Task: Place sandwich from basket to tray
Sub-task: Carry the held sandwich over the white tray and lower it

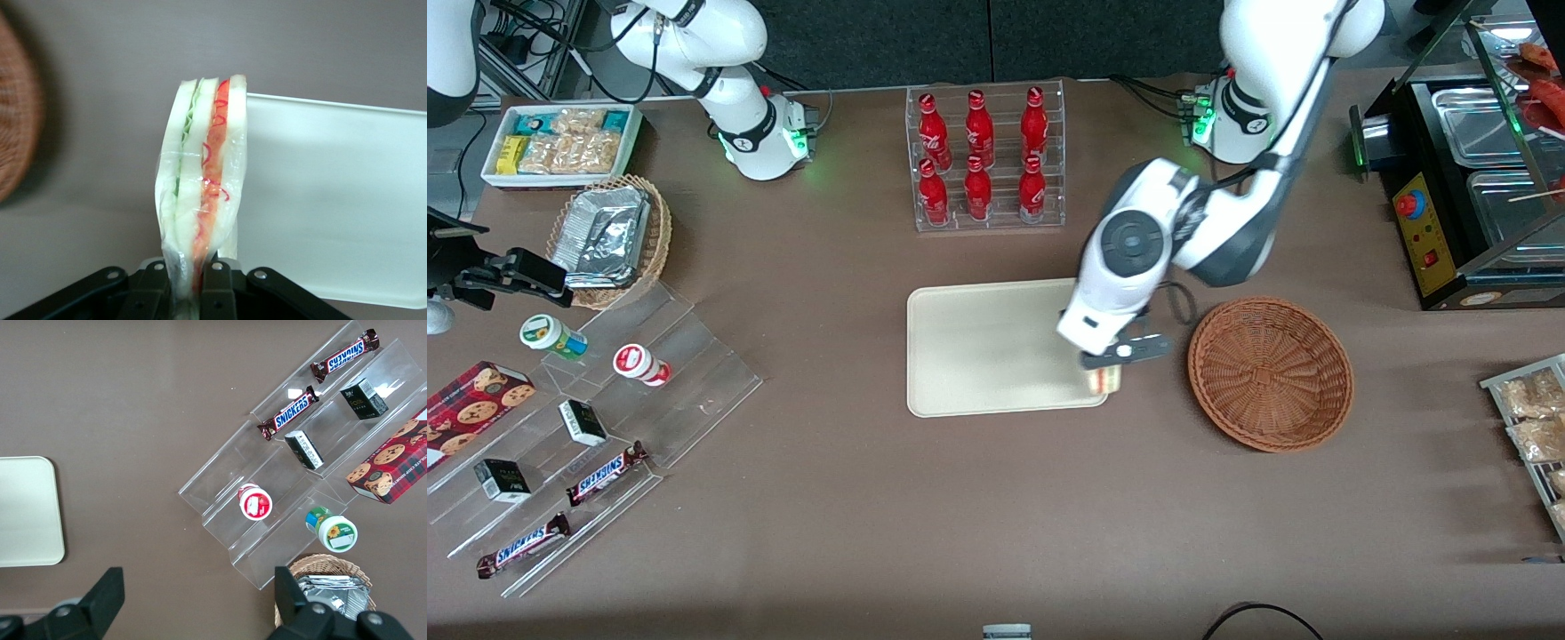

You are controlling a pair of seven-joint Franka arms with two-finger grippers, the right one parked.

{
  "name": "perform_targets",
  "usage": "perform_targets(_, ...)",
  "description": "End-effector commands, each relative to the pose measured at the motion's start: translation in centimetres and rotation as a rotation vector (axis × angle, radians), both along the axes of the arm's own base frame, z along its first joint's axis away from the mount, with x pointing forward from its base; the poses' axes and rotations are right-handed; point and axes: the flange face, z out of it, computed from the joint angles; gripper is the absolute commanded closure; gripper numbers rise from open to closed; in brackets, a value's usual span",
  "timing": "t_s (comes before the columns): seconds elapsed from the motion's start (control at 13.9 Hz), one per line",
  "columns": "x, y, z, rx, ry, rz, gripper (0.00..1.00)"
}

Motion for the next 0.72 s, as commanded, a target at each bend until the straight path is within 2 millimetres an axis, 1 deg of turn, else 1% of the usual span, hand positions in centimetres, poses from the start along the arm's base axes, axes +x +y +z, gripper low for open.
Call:
perform_targets(0.0,0.1,-4.5,-1.6,-0.041,0.003,-0.063,1.00)
perform_targets(0.07,-0.2,-5.8,-2.2,-0.054,0.004,-0.076,1.00)
perform_targets(0.29,-2.7,-9.9,-4.6,-0.057,0.011,-0.127,1.00)
perform_targets(0.5,-3.1,-11.0,-6.7,-0.046,0.024,-0.142,1.00)
perform_targets(0.65,-3.0,-11.2,-7.7,-0.045,0.021,-0.131,1.00)
